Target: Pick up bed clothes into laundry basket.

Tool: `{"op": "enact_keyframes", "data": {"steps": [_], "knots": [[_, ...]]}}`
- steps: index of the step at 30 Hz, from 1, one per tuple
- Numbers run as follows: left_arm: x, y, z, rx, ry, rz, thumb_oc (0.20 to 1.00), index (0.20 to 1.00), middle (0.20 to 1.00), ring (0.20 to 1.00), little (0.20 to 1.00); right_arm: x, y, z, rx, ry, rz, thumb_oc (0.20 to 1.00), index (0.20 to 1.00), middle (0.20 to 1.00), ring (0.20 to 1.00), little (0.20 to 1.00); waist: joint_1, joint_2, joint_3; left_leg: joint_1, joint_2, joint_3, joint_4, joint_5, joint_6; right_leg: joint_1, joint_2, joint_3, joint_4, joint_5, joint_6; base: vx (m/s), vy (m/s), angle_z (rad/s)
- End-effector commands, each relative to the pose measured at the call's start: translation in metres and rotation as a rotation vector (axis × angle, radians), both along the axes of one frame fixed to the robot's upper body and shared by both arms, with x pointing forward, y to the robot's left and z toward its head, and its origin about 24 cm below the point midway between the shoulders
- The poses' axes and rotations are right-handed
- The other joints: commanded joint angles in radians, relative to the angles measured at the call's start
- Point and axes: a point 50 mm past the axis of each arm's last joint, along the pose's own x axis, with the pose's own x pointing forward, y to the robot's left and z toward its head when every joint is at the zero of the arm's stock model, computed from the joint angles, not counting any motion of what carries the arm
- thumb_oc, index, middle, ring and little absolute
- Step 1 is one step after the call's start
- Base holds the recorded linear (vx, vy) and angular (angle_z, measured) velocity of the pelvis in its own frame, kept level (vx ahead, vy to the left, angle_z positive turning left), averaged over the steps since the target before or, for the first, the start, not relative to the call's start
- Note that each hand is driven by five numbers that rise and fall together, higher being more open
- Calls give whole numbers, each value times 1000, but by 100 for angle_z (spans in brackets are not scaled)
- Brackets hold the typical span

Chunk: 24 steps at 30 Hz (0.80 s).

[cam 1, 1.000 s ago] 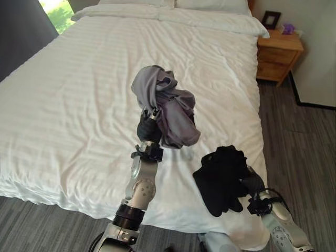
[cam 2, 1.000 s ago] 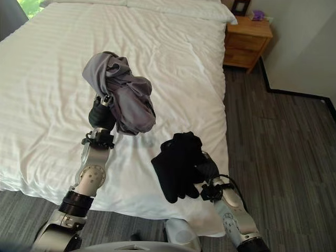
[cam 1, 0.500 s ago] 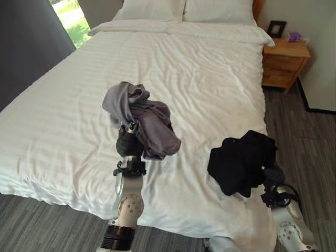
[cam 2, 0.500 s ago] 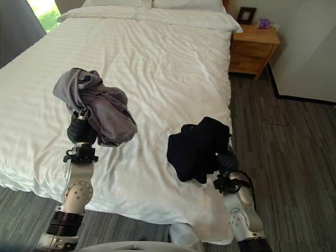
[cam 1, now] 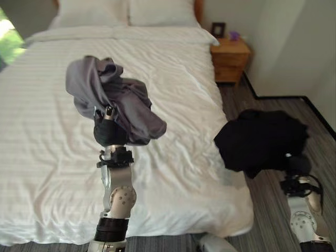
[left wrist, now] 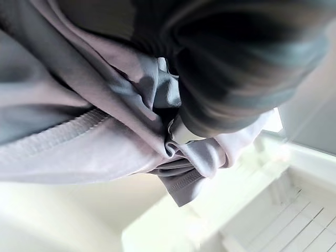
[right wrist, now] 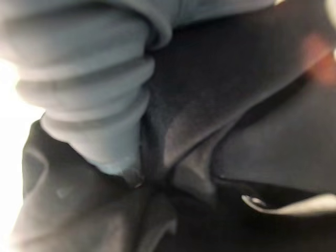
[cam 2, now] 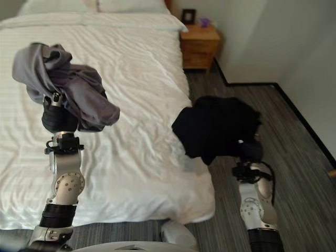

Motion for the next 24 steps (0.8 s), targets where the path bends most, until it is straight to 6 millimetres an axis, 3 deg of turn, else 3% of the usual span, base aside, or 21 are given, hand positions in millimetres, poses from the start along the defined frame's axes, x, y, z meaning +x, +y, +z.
{"op": "enact_keyframes", "data": {"steps": [1, 4, 5, 7, 9, 13, 14, 15, 16, 17, 18, 19, 21, 24], "knots": [[-14, 18, 27, 243, -118, 92, 200, 200, 200, 200, 200, 7, 14, 22, 7, -136, 48, 200, 200, 200, 200, 200, 45, 45, 6, 178, 112, 70, -195, 15, -146, 6, -90, -178, -13, 250, -45, -545, 252, -129], [-17, 22, 28, 238, -130, 87, 200, 200, 200, 200, 200, 5, 11, 24, -7, -148, 44, 200, 200, 200, 200, 200, 46, 40, 3, 164, 111, 84, -227, 50, -143, 47, -105, -179, 55, 226, -64, -375, 112, -89], [-15, 22, 27, 252, -116, 92, 200, 200, 200, 200, 200, 9, 11, 32, -41, -168, 51, 200, 200, 200, 200, 200, 59, 52, -4, 145, 123, 115, -260, 79, -139, 97, -113, -209, 147, 177, -88, -360, 83, -1], [-16, 22, 27, 259, -110, 106, 200, 200, 200, 200, 200, 12, 13, 36, -50, -180, 57, 200, 200, 200, 200, 200, 70, 54, -10, 134, 124, 133, -272, 96, -135, 120, -123, -230, 177, 160, -97, -291, 81, -30], [-20, 26, 30, 254, -114, 128, 200, 200, 200, 200, 200, 19, 18, 43, -60, -205, 68, 200, 200, 200, 200, 200, 97, 61, -27, 120, 126, 174, -288, 113, -131, 167, -140, -290, 215, 117, -108, -222, 77, -65], [-27, 34, 30, 262, -105, 176, 200, 200, 200, 200, 200, 25, 30, 50, -65, -229, 111, 200, 200, 200, 200, 200, 153, 64, -56, 98, 142, 319, -294, 132, -125, 254, -214, -490, 265, 65, -109, -211, 38, -105], [-31, 40, 30, 278, -102, 206, 200, 200, 200, 200, 200, 26, 35, 51, -70, -233, 136, 200, 200, 200, 200, 200, 167, 59, -72, 97, 147, 390, -308, 142, -124, 282, -238, -557, 242, 77, -99, -147, -11, -158], [-31, 40, 30, 278, -102, 206, 200, 200, 200, 200, 200, 26, 35, 51, -70, -233, 136, 200, 200, 200, 200, 200, 168, 59, -74, 94, 147, 393, -308, 146, -124, 280, -237, -555, 237, 82, -100, -138, -53, -177], [-35, 48, 26, 279, -77, 240, 200, 200, 200, 200, 200, 25, 38, 53, -62, -247, 145, 200, 200, 200, 200, 200, 182, 54, -89, 108, 152, 478, -326, 148, -126, 301, -263, -645, 194, 95, -85, -56, -43, -188], [-36, 48, 25, 279, -76, 241, 200, 200, 200, 200, 200, 24, 38, 53, -62, -246, 146, 200, 200, 200, 200, 200, 184, 54, -89, 110, 153, 481, -327, 148, -126, 303, -261, -643, 189, 97, -85, -20, -88, -204], [-37, 53, 24, 294, -61, 259, 200, 200, 200, 200, 200, 21, 36, 54, -60, -257, 133, 200, 200, 200, 200, 200, 180, 61, -97, 122, 159, 512, -338, 132, -135, 299, -276, -683, 158, 113, -62, 28, -43, -135], [-37, 53, 23, 294, -60, 258, 200, 200, 200, 200, 200, 21, 36, 54, -60, -256, 133, 200, 200, 200, 200, 200, 183, 61, -99, 121, 160, 515, -338, 131, -135, 298, -275, -680, 155, 116, -62, 9, -169, -195], [-33, 53, 21, 264, -58, 238, 200, 200, 200, 200, 200, 7, 21, 52, -110, -230, 76, 200, 200, 200, 200, 200, 137, 68, -105, 113, 184, 530, -339, 151, -157, 294, -224, -628, 99, 62, -83, 6, -245, -154], [-26, 43, 20, 240, -70, 193, 200, 200, 200, 200, 200, -3, 10, 52, -178, -201, 29, 200, 200, 200, 200, 200, 97, 70, -105, 121, 210, 544, -339, 169, -181, 297, -176, -572, 40, 46, -102, 40, -211, -9]]}}
